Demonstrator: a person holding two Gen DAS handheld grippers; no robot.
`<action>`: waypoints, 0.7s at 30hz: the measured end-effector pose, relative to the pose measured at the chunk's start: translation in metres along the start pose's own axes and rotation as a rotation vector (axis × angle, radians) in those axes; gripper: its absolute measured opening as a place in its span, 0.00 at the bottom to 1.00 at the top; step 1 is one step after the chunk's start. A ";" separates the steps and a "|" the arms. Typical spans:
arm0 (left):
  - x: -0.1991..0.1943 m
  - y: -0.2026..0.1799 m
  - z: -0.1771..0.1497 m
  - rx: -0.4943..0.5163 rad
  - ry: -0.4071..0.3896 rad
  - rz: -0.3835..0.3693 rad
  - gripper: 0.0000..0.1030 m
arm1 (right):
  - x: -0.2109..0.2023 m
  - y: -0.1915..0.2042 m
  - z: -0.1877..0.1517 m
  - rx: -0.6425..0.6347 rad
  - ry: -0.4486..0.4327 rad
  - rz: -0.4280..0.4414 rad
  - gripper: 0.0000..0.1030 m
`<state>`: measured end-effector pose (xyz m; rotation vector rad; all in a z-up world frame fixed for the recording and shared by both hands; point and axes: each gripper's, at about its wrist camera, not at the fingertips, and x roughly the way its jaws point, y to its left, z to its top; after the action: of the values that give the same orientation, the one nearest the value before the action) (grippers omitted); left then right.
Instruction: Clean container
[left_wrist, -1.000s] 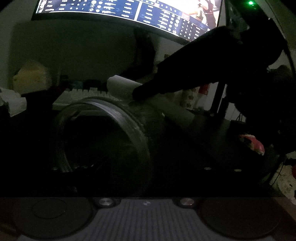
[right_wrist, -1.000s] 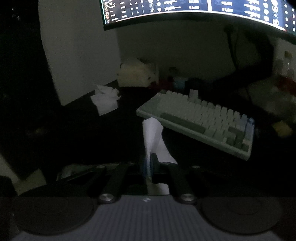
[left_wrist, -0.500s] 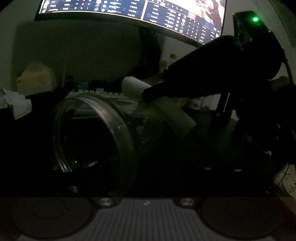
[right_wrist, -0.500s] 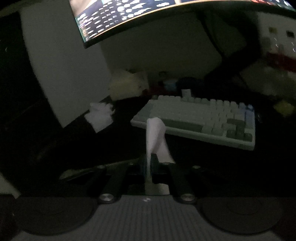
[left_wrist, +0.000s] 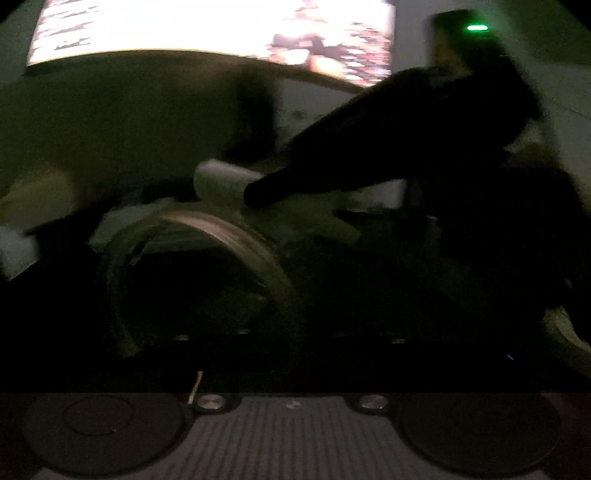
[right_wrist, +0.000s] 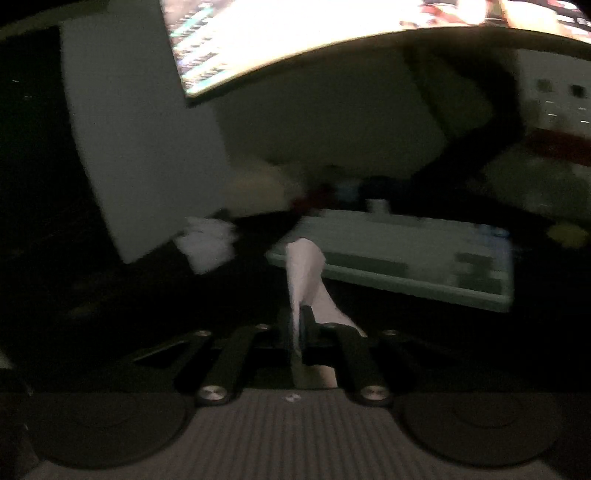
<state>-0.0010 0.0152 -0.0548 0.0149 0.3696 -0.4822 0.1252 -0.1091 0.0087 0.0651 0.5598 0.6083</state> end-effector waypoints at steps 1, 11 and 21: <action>-0.001 0.002 0.000 -0.015 -0.010 -0.036 0.09 | -0.003 -0.002 0.001 0.007 -0.002 0.006 0.05; -0.010 0.014 -0.004 -0.134 -0.044 -0.146 0.42 | -0.037 0.009 -0.017 0.040 0.016 0.100 0.06; 0.003 0.006 -0.006 -0.078 0.013 -0.038 0.92 | -0.014 0.016 -0.010 0.046 0.018 0.110 0.06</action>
<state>0.0016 0.0198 -0.0619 -0.0651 0.4017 -0.5049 0.1024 -0.1049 0.0103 0.1352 0.5903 0.7036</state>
